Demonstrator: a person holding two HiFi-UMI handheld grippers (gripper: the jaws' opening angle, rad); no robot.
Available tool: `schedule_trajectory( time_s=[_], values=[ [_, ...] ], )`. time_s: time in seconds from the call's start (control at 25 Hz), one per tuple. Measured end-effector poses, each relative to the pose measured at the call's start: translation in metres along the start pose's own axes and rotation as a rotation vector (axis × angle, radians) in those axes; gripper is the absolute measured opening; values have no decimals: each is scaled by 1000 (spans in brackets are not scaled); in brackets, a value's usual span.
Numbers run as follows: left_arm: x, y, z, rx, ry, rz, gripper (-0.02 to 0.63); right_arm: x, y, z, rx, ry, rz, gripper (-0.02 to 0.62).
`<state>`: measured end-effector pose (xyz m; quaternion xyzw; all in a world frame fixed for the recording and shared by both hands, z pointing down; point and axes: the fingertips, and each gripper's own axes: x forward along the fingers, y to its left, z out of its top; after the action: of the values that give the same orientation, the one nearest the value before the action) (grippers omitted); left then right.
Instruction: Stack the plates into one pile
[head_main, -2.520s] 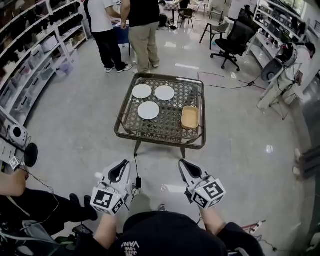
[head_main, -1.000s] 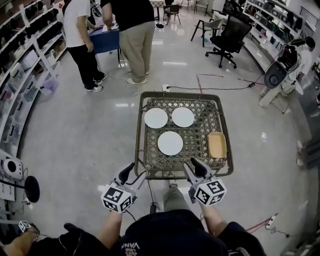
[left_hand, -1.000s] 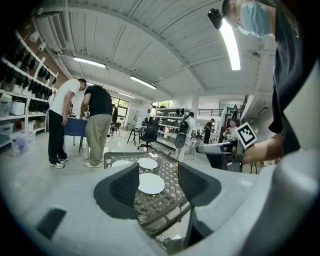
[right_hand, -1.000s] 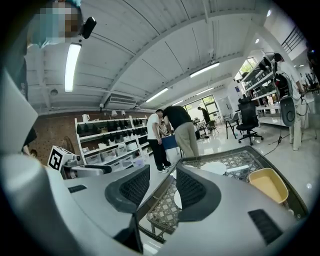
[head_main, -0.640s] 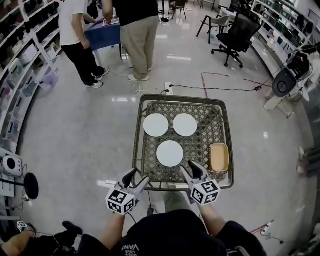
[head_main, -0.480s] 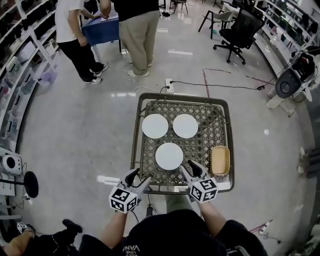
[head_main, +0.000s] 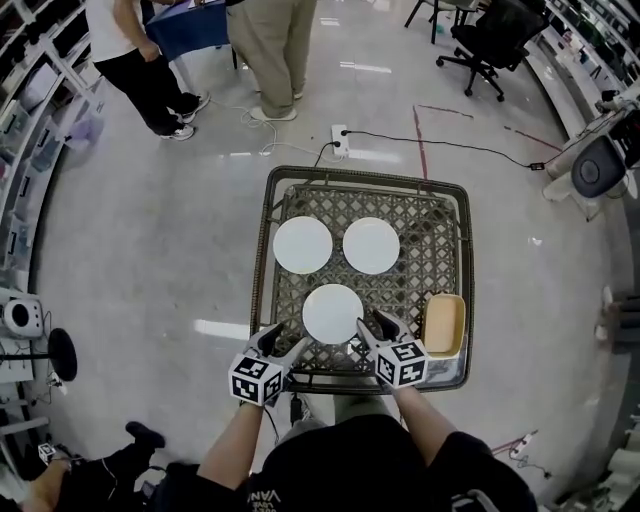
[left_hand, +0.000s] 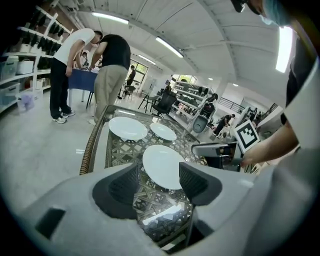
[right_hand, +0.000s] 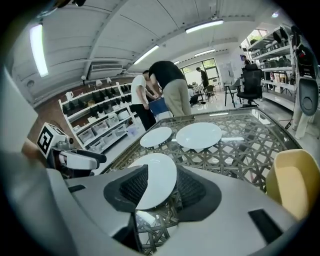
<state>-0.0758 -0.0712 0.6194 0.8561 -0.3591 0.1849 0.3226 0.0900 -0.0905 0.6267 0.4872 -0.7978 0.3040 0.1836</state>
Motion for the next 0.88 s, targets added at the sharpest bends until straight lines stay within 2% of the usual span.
schedule_trajectory(
  time_s=[0.24,0.36,0.52,0.68,0.88],
  values=[
    [34,5,-17,-110,102,17,250,20,-10,-16,35,70,21,176],
    [49,4,-28,-167,176,9,273,29,-12,-22,37,106,38,176],
    [61,0,-32,-171,218,5,276,37,-12,-32,28,163,50,178],
    [65,7,-34,-194,231,44,284,45,-9,-36,20,198,65,176],
    [65,6,-33,-204,234,27,284,45,-11,-36,24,210,64,163]
  ],
)
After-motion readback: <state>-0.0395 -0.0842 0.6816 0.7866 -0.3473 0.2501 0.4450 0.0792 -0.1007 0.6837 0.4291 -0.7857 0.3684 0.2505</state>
